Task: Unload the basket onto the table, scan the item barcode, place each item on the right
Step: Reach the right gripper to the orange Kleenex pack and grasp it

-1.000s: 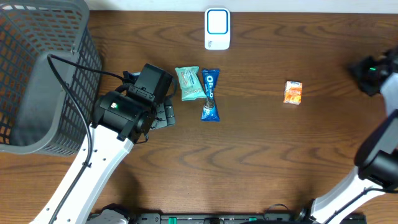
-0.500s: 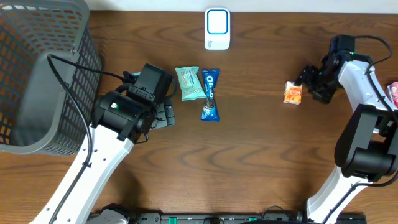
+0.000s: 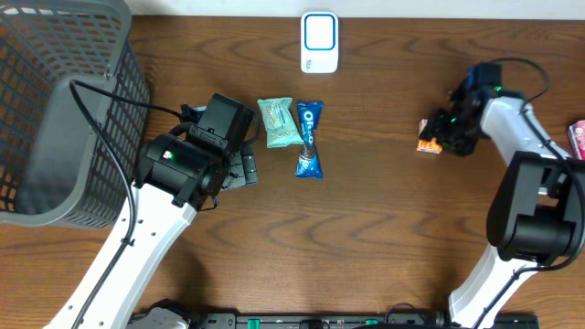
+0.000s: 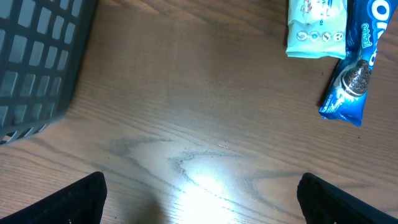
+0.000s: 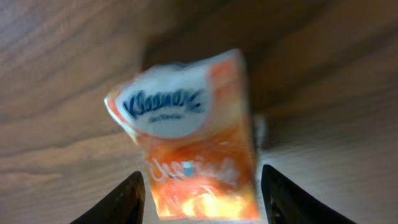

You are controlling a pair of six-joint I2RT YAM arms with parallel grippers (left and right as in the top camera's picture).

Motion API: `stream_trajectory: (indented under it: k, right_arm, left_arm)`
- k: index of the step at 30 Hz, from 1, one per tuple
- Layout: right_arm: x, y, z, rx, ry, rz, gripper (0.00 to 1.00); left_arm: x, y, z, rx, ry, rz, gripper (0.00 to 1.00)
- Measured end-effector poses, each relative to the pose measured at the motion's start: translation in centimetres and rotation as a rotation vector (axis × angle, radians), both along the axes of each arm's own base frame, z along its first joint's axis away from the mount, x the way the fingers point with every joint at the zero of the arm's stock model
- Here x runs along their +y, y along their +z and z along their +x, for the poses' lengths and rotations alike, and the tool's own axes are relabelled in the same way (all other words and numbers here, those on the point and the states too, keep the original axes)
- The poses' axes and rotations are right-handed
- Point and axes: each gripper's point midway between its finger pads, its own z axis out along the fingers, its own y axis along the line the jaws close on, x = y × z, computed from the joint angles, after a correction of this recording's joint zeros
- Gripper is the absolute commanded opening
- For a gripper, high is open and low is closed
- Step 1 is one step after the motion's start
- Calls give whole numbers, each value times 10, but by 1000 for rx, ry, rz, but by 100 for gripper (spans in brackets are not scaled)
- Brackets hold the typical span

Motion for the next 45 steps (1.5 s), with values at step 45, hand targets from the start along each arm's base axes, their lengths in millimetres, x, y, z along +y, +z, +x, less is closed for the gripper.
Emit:
stream_trajectory:
  k: [45]
  right_arm:
    - [75,20,-1,48,-92,-16,46]
  left_arm:
    - [0,0,0,0,0,0,98]
